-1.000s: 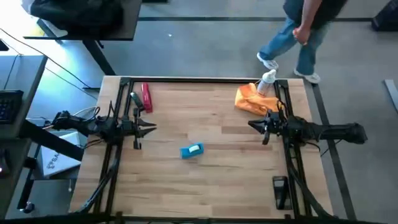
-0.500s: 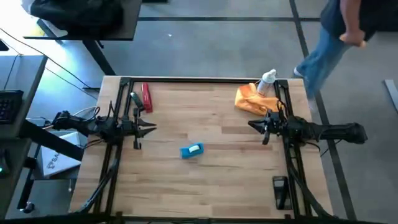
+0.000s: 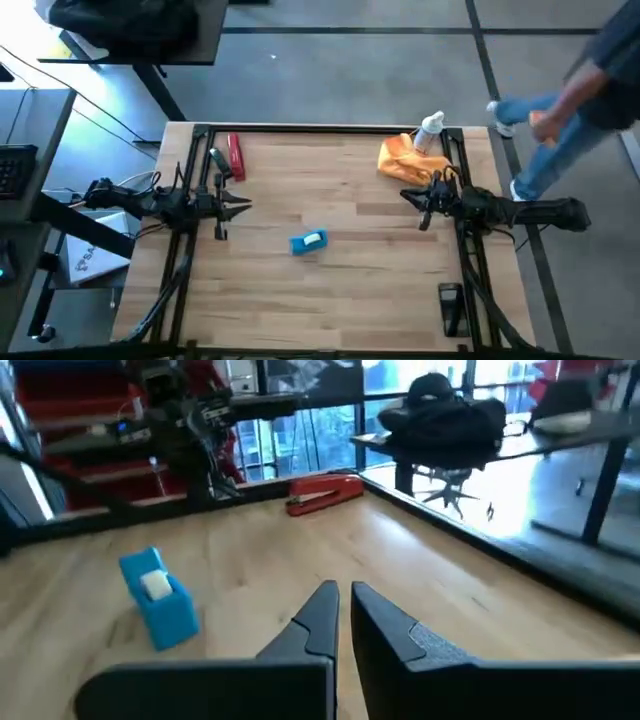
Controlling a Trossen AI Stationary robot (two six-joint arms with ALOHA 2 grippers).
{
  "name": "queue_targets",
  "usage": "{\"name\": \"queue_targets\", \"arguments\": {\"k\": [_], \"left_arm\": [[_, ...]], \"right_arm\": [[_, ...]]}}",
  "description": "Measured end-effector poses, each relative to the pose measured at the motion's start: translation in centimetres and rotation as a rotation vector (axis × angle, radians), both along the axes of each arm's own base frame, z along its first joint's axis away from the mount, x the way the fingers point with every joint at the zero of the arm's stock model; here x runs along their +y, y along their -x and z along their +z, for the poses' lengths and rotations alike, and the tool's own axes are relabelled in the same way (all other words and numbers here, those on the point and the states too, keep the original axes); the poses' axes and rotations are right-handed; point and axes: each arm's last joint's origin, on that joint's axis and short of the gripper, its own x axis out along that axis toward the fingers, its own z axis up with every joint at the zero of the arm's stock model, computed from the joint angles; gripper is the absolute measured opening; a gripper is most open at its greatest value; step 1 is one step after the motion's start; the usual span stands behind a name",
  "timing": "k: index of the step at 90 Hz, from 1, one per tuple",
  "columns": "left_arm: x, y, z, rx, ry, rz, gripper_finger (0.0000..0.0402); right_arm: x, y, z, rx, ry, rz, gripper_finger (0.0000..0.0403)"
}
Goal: Apply microfiber cloth
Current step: Spray the back of the black cellphone using the white spray bottle
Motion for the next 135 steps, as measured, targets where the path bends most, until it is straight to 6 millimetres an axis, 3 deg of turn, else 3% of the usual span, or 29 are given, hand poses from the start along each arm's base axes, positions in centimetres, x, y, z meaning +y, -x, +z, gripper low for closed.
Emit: {"name": "queue_targets", "arguments": {"k": [35, 53, 67, 81, 92, 100, 117, 135], "left_arm": [[0.0, 0.0, 0.0, 0.0, 0.0, -0.001, 0.0039], [0.0, 0.0, 0.0, 0.0, 0.0, -0.001, 0.0039], [0.0, 0.0, 0.0, 0.0, 0.0, -0.001, 0.0039], [0.0, 0.0, 0.0, 0.0, 0.0, -0.001, 0.0039], [0.0, 0.0, 0.0, 0.0, 0.0, 0.0, 0.0039], [0.0, 0.0, 0.0, 0.0, 0.0, 0.0, 0.0039], [0.0, 0.0, 0.0, 0.0, 0.0, -0.001, 0.0039], [0.0, 0.0, 0.0, 0.0, 0.0, -0.001, 0.0039]], "right_arm": [[0.0, 0.0, 0.0, 0.013, 0.029, -0.006, 0.0], [-1.1, 0.5, 0.1, 0.118, 0.251, -0.344, 0.0], [-1.3, 0.6, 0.1, 0.197, 0.367, -0.41, 0.0], [-0.9, 0.3, 1.7, -0.162, 0.044, -0.258, 0.0], [-1.1, 0.5, 2.2, -0.267, -0.067, -0.337, 0.0], [-1.1, 0.3, 2.2, -0.266, -0.173, -0.346, 0.0], [-0.1, -1.2, 2.5, -0.196, -0.5, 0.004, 0.0], [1.1, -3.3, 5.5, -0.012, -0.698, 0.196, 0.0]]}}
